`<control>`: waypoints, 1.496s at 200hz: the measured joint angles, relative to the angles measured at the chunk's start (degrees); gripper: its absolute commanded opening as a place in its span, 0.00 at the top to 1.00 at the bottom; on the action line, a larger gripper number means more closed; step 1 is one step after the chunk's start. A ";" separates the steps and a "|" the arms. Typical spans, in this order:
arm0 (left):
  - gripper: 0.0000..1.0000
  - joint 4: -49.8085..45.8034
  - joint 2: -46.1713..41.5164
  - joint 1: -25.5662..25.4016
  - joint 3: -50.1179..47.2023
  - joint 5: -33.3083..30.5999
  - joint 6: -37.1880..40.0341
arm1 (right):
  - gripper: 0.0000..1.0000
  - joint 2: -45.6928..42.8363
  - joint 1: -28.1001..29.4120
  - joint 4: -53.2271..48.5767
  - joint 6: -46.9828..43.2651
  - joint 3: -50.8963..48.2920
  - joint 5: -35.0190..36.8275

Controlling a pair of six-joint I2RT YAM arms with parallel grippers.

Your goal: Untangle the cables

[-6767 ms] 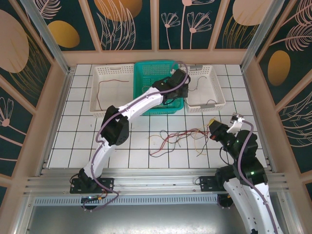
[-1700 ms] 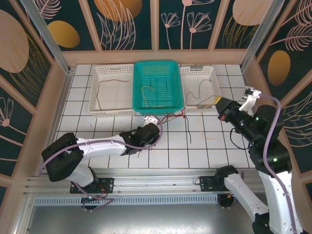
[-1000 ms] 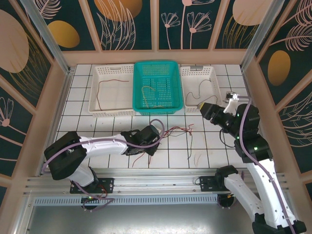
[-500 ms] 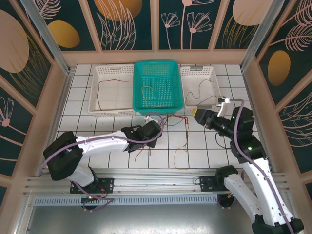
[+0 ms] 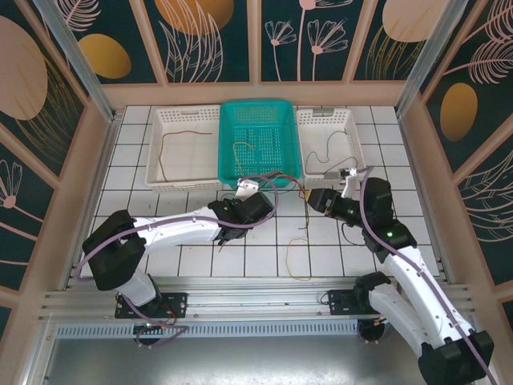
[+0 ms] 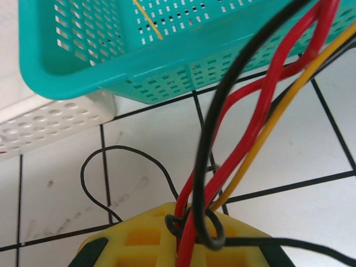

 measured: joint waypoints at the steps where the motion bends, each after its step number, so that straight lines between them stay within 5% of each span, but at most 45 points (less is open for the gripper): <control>1: 1.00 -0.04 0.00 0.00 0.00 -0.17 0.07 | 0.53 0.17 0.07 0.02 -0.02 0.02 0.15; 63: 1.00 1.90 -3.08 -0.11 -0.85 -6.88 9.81 | 0.54 6.67 0.59 -1.46 -5.79 9.84 7.26; 162: 1.00 10.05 -11.61 -2.19 -4.59 -6.47 23.30 | 0.58 23.39 4.55 1.14 -13.42 15.74 -0.63; 208: 1.00 10.27 -11.61 -2.21 -4.59 -8.33 25.20 | 0.91 24.76 8.31 3.74 -14.53 15.30 -5.29; 225: 1.00 10.47 -11.63 -2.21 -4.59 -8.81 25.79 | 0.86 24.74 8.31 4.07 -14.58 14.73 -5.27; 256: 1.00 11.21 -12.35 -2.21 -4.66 -9.42 26.75 | 0.57 24.15 8.28 4.85 -14.14 13.16 -5.75; 299: 1.00 11.69 -12.52 -2.21 -5.09 -9.31 27.36 | 0.55 20.33 8.31 10.32 -12.63 9.44 -10.58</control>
